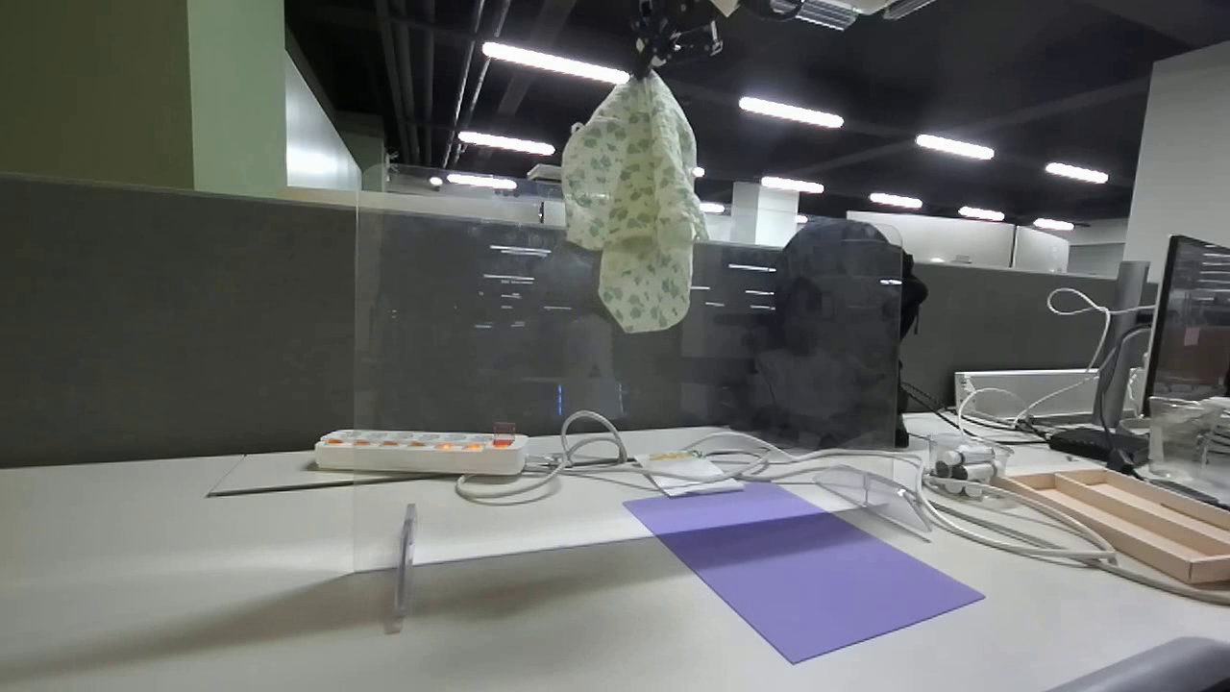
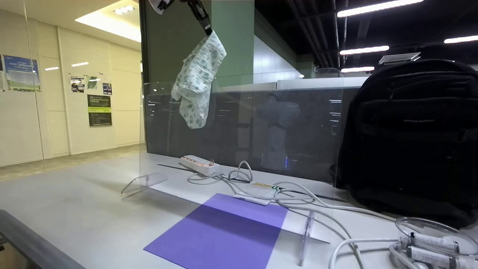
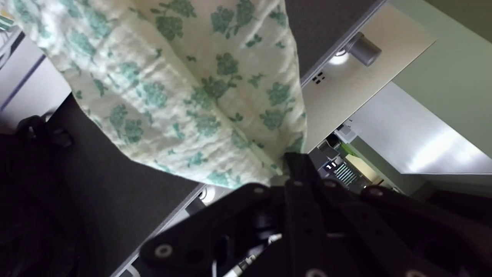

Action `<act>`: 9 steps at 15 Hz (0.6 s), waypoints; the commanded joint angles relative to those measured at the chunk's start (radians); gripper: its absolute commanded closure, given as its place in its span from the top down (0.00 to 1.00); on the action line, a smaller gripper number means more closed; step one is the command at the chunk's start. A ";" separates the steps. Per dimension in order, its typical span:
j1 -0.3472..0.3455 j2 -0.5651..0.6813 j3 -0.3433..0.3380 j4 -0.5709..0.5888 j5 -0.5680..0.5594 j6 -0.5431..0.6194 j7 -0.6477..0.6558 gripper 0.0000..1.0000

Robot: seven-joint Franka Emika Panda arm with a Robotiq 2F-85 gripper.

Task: Hang the towel on the transparent stand on table

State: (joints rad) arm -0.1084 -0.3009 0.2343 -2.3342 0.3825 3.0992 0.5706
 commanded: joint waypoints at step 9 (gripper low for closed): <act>-0.425 -0.028 0.336 0.041 -0.146 -0.063 0.293 0.00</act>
State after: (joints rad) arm -0.4395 -0.2974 0.4941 -2.3174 0.2735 3.1020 0.7677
